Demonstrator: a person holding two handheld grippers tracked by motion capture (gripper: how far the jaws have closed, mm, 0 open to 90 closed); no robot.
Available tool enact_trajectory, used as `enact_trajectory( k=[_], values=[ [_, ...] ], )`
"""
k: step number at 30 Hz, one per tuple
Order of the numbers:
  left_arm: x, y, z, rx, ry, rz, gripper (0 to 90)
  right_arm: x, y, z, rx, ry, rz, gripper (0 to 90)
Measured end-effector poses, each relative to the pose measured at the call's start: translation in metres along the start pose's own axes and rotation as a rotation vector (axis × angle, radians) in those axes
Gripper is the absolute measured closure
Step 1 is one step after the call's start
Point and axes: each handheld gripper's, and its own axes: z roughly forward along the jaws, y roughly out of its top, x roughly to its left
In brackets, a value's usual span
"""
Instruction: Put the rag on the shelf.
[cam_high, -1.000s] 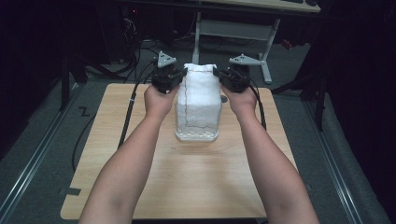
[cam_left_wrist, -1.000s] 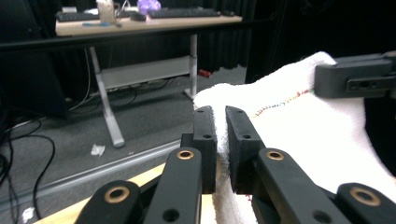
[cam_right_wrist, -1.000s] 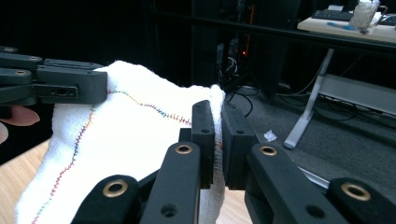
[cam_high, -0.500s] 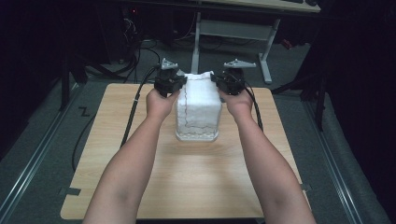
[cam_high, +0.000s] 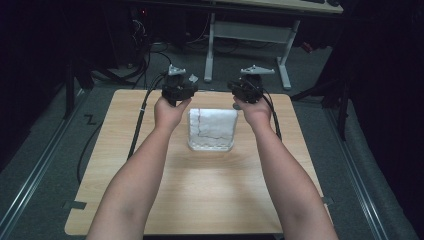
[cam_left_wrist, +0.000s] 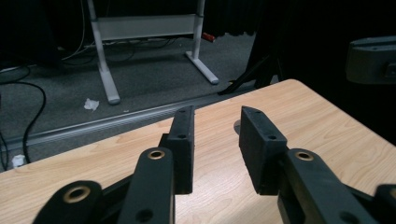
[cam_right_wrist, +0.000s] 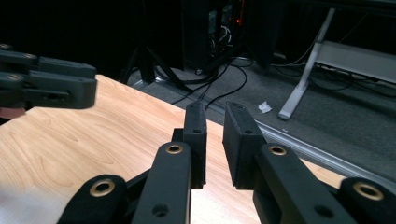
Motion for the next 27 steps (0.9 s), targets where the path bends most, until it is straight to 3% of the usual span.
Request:
enact_trajectory(
  k=[7,11,16,24,27],
  values=[
    [0.0,-0.001,-0.014,-0.025,0.005,-0.017,62.3,0.002,0.0,-0.009,0.006,-0.009,-0.008,73.6],
    [-0.004,-0.003,-0.022,-0.033,0.003,0.004,61.7,0.006,-0.002,-0.014,0.001,-0.005,-0.011,72.1],
    [-0.006,-0.005,-0.037,-0.047,-0.008,0.002,60.4,0.013,-0.005,-0.022,-0.003,-0.013,-0.027,67.5],
    [-0.014,-0.018,-0.06,-0.068,-0.025,0.011,58.5,0.021,-0.016,-0.046,-0.036,-0.028,-0.042,61.0],
    [-0.018,-0.022,-0.072,-0.062,-0.034,0.034,57.4,0.022,-0.021,-0.055,-0.037,-0.03,-0.048,59.6]
  ],
)
